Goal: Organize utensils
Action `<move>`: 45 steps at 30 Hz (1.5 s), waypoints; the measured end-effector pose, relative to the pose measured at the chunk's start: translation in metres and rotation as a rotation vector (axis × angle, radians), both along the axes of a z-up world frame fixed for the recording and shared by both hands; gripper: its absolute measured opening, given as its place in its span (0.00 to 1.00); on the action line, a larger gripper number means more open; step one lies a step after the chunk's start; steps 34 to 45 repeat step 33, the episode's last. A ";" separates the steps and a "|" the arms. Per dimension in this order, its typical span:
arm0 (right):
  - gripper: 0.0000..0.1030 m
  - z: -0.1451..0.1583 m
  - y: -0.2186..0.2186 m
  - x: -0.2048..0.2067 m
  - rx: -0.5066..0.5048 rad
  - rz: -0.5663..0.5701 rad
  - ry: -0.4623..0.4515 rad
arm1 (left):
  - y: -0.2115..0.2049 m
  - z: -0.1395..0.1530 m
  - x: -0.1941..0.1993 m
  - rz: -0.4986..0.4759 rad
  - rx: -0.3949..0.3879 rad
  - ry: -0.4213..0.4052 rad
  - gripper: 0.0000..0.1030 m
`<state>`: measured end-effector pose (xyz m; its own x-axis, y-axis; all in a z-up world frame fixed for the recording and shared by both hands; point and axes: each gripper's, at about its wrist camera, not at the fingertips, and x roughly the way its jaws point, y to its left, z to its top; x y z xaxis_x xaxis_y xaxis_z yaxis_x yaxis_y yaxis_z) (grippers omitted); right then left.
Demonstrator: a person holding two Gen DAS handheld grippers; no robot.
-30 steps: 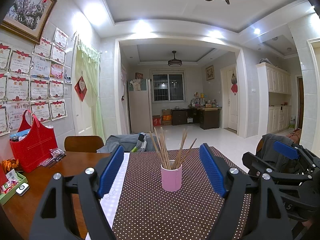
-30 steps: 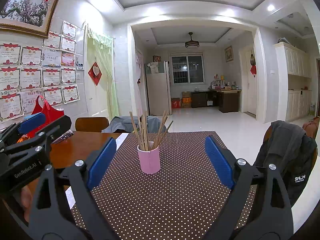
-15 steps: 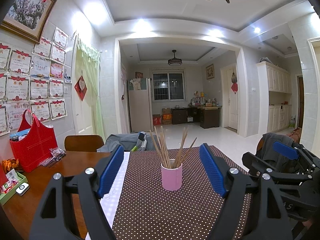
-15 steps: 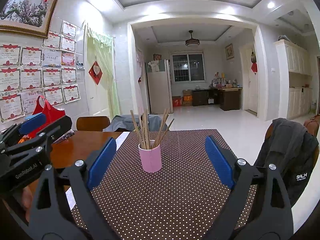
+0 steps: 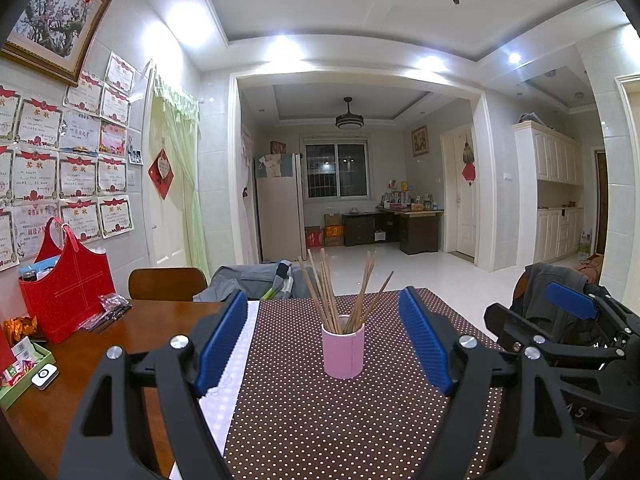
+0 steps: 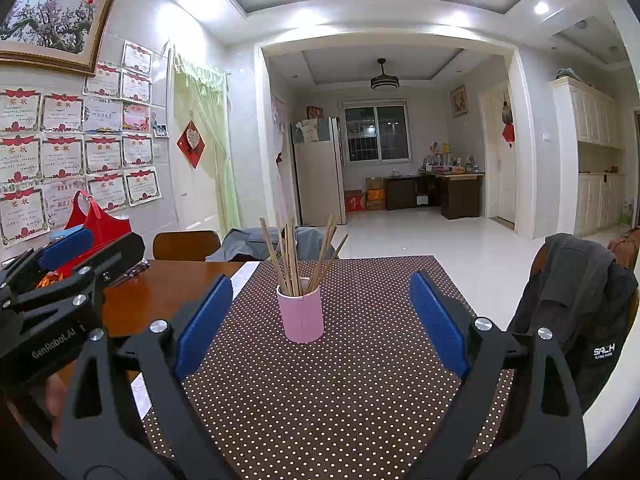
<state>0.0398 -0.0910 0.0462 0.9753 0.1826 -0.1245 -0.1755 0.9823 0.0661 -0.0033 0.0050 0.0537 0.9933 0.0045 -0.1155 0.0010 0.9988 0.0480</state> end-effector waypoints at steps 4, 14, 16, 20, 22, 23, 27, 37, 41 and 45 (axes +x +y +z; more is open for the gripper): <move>0.86 0.000 0.002 -0.001 0.000 0.000 0.001 | 0.002 -0.003 0.001 0.001 0.000 0.004 0.75; 0.86 -0.003 0.006 -0.006 0.002 0.001 0.005 | 0.004 -0.003 0.000 0.001 0.001 0.005 0.75; 0.86 -0.003 0.005 -0.004 0.002 0.001 0.005 | 0.003 -0.003 0.001 0.001 0.002 0.005 0.75; 0.86 -0.003 0.005 -0.004 0.003 0.001 0.006 | 0.004 -0.003 0.001 0.001 0.002 0.006 0.75; 0.86 -0.002 0.004 -0.003 0.003 0.000 0.006 | 0.003 -0.003 0.001 0.000 0.001 0.006 0.75; 0.86 -0.002 0.004 -0.003 0.003 0.001 0.007 | 0.004 -0.004 0.001 0.000 0.001 0.007 0.75; 0.86 -0.009 0.010 -0.009 0.003 -0.001 0.015 | 0.008 -0.011 0.002 -0.002 -0.004 0.022 0.75; 0.86 -0.019 0.030 -0.020 -0.004 -0.015 0.036 | 0.010 -0.021 0.012 -0.007 0.002 0.053 0.75; 0.86 -0.019 0.030 -0.020 -0.004 -0.015 0.036 | 0.010 -0.021 0.012 -0.007 0.002 0.053 0.75; 0.86 -0.019 0.030 -0.020 -0.004 -0.015 0.036 | 0.010 -0.021 0.012 -0.007 0.002 0.053 0.75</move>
